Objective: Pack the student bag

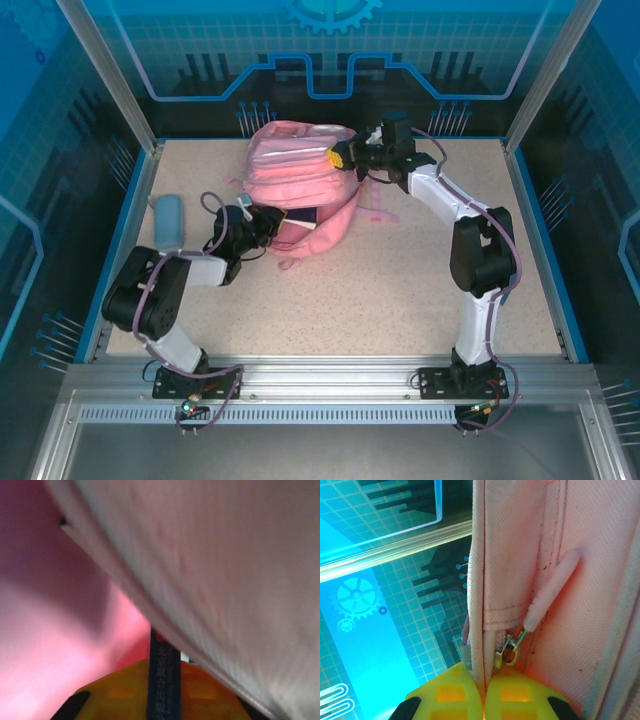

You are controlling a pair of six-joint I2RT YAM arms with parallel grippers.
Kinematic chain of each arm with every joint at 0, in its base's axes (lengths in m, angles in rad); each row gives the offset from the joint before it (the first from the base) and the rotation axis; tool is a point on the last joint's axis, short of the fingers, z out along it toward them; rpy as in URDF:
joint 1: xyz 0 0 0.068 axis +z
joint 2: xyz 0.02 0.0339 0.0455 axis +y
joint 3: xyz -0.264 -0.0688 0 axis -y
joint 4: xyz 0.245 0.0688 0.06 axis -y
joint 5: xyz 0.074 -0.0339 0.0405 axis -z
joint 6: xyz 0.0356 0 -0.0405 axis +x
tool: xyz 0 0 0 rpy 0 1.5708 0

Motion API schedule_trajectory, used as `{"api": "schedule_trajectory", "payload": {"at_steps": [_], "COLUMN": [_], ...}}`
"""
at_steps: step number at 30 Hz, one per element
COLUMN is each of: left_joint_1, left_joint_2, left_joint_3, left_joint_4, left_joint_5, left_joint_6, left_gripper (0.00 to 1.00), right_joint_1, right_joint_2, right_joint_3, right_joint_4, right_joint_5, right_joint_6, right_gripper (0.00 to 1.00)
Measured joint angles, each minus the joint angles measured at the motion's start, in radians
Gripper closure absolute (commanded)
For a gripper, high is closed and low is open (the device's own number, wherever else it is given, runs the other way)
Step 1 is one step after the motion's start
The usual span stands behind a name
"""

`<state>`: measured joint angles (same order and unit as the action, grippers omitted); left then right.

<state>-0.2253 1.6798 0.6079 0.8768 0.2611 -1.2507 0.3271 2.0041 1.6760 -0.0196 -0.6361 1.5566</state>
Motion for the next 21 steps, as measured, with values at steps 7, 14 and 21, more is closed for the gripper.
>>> {"api": "schedule_trajectory", "payload": {"at_steps": [7, 14, 21], "left_joint_1": [0.0, -0.007, -0.024], "left_joint_2": [0.102, 0.103, 0.14], "left_joint_3": [0.031, 0.072, 0.138], "left_joint_4": [0.094, 0.086, 0.073], "left_joint_5": [-0.037, -0.063, -0.12], "left_joint_6": [-0.043, -0.041, -0.042], "left_gripper": [1.0, 0.91, 0.86], "right_joint_1": [0.001, 0.001, 0.001], "right_joint_2": [0.0, -0.001, -0.003], "right_joint_3": [-0.016, -0.017, -0.035], "right_joint_4": [0.007, 0.018, 0.051], "right_joint_5": [-0.001, 0.0, 0.0], "right_joint_6": [0.011, 0.018, 0.04], "right_gripper": [1.0, 1.0, 1.0]}}
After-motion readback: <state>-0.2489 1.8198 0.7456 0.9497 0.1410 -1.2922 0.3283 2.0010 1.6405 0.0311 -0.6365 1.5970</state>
